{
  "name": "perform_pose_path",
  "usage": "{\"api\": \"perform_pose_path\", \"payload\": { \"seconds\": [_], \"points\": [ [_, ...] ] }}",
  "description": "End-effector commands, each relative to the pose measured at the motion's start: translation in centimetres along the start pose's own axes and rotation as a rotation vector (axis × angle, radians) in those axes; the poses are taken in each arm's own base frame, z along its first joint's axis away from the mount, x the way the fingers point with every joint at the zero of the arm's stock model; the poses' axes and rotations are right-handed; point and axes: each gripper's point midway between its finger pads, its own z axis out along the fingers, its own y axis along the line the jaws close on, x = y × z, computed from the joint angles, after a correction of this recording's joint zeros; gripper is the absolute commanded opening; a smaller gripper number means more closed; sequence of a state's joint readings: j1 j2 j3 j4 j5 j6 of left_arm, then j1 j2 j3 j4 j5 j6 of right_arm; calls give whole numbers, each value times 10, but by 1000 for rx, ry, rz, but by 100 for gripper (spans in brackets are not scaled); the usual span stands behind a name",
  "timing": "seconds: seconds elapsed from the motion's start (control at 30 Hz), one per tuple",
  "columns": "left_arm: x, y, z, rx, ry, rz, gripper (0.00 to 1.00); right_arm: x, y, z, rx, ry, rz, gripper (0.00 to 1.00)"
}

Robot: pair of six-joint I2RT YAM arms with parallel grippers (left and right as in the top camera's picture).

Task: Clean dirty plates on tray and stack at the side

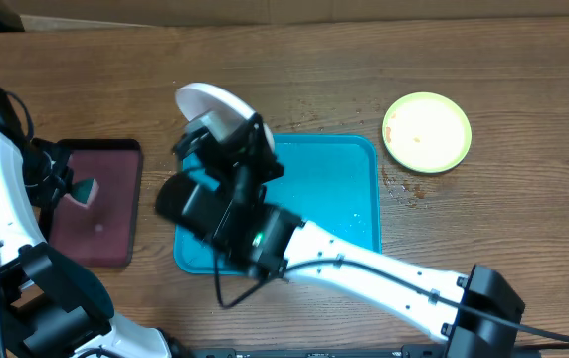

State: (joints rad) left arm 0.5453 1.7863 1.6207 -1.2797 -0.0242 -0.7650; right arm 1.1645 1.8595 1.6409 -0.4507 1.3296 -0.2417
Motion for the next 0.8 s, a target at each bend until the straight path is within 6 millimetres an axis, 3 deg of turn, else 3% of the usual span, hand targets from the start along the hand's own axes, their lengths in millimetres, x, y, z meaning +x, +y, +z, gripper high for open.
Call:
{"api": "perform_pose_path", "payload": {
  "seconds": [0.0,0.27,0.43,0.53,0.6,0.63,0.67,0.73,0.77],
  "points": [
    [1,1,7,7,24,-29,4,-19,-35,-21,105,-12,-180,4],
    [2,2,13,6,26,-29,4,-29,-34,-29,98,-36,-205,4],
    [2,2,14,6,27,-12,4,-20,-26,-18,61,-33,-21,4],
    [2,2,14,6,28,-10,4,8,16,7,-190,22,28,4],
    [2,2,14,6,27,-10,4,34,46,16,-417,98,-51,4],
    [2,2,14,6,28,-10,4,49,44,21,-433,147,-91,4],
    [2,2,13,6,27,-10,4,62,26,29,-361,203,-81,4],
    [2,2,14,6,27,-10,4,69,1,39,-237,258,126,4],
    [2,2,14,8,26,-10,4,70,5,40,-277,285,234,4]
  ]
}}
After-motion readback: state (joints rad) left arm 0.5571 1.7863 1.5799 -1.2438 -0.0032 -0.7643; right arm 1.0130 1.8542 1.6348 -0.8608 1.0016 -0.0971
